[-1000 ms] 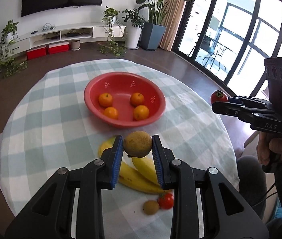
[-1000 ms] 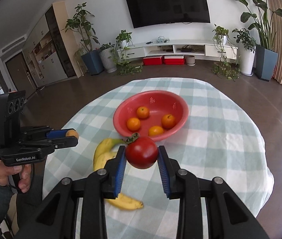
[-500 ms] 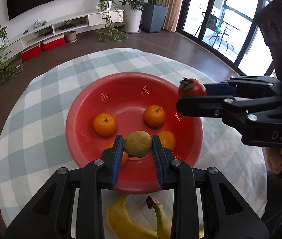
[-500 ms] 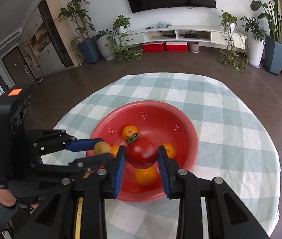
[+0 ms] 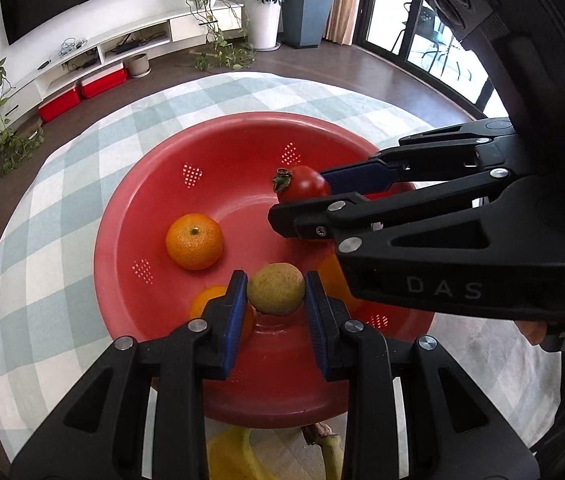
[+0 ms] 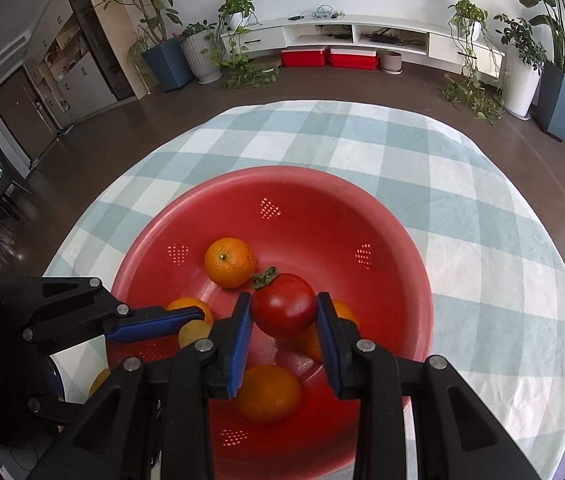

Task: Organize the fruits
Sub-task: 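Lower the kiwi and tomato into the red bowl and open both tools, then withdraw both tools from the bowl toward the remaining kiwi and tomato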

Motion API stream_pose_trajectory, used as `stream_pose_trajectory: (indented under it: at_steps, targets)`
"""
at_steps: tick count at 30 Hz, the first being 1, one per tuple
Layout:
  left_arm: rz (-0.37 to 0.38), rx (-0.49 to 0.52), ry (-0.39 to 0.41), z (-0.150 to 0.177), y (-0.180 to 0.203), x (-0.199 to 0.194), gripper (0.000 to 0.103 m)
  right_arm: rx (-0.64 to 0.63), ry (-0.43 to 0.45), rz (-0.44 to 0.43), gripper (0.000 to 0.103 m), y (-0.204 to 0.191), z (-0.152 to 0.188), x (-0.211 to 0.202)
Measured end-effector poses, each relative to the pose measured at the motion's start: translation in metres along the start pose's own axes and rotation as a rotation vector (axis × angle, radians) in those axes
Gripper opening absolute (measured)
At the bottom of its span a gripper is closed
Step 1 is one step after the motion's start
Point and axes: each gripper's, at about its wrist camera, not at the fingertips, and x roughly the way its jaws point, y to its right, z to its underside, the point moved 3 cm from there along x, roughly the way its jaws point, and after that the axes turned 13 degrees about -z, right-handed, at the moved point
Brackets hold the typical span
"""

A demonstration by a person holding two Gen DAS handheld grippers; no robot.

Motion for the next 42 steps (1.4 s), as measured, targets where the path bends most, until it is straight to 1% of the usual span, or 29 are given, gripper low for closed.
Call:
stream_pose_trajectory:
  at_steps: [5,12,15,16,17,18,19,20,22,23,26,27,28,29,30,32,34,38,42]
  targets:
    - [-0.012,0.02,-0.008,0.0,0.005,0.005,0.027,-0.006,0.0,0.007,0.034,0.0,0.001,0.002]
    - [-0.009,0.015,-0.011,0.002,0.006,0.008,0.028,-0.01,0.0,0.009,0.036,0.0,0.001,0.002]
    - [-0.008,0.01,-0.011,0.002,0.006,0.006,0.031,-0.005,0.002,0.008,0.038,0.0,0.001,0.001]
    - [-0.009,0.01,-0.008,0.002,0.006,0.005,0.036,-0.007,0.006,0.012,0.038,-0.001,0.001,0.0]
    - [-0.009,0.009,0.0,0.001,0.007,0.002,0.047,-0.01,0.011,0.013,0.038,-0.002,0.001,-0.002]
    - [-0.006,0.008,0.009,0.001,0.007,-0.001,0.054,-0.009,0.016,0.014,0.038,-0.002,0.002,-0.004]
    - [-0.015,0.005,0.016,0.001,0.006,-0.004,0.067,-0.005,0.023,0.015,0.038,-0.002,0.003,-0.007]
    - [-0.031,0.003,0.026,0.001,0.006,-0.007,0.072,-0.002,0.033,0.015,0.038,-0.002,0.004,-0.011]
    - [-0.034,0.0,0.042,0.002,0.004,-0.014,0.072,0.003,0.059,0.015,0.038,-0.004,0.006,-0.023]
    - [-0.036,-0.004,0.048,0.002,0.002,-0.018,0.072,0.007,0.075,0.015,0.04,-0.004,0.007,-0.03]
    - [-0.06,-0.011,0.078,0.008,-0.003,-0.036,0.072,0.026,0.138,0.014,0.052,-0.009,0.015,-0.058]
    - [-0.071,-0.017,0.09,0.011,-0.005,-0.043,0.073,0.035,0.164,0.004,0.061,-0.011,0.018,-0.068]
    - [-0.08,-0.027,0.103,0.014,-0.008,-0.051,0.077,0.046,0.192,-0.007,0.067,-0.013,0.022,-0.079]
    - [-0.087,-0.041,0.118,0.019,-0.012,-0.06,0.082,0.056,0.222,-0.017,0.078,-0.016,0.028,-0.09]
    - [-0.092,-0.054,0.13,0.025,-0.015,-0.068,0.085,0.062,0.252,-0.03,0.083,-0.019,0.032,-0.1]
    - [-0.1,-0.079,0.153,0.036,-0.02,-0.083,0.092,0.065,0.295,-0.059,0.085,-0.028,0.045,-0.118]
    - [-0.101,-0.105,0.165,0.051,-0.024,-0.097,0.095,0.064,0.313,-0.078,0.086,-0.038,0.057,-0.13]
    - [-0.073,-0.169,0.17,0.081,-0.026,-0.124,0.096,0.052,0.345,-0.083,0.088,-0.059,0.084,-0.147]
    - [-0.077,-0.203,0.178,0.116,-0.022,-0.152,0.096,0.051,0.366,-0.084,0.088,-0.077,0.115,-0.155]
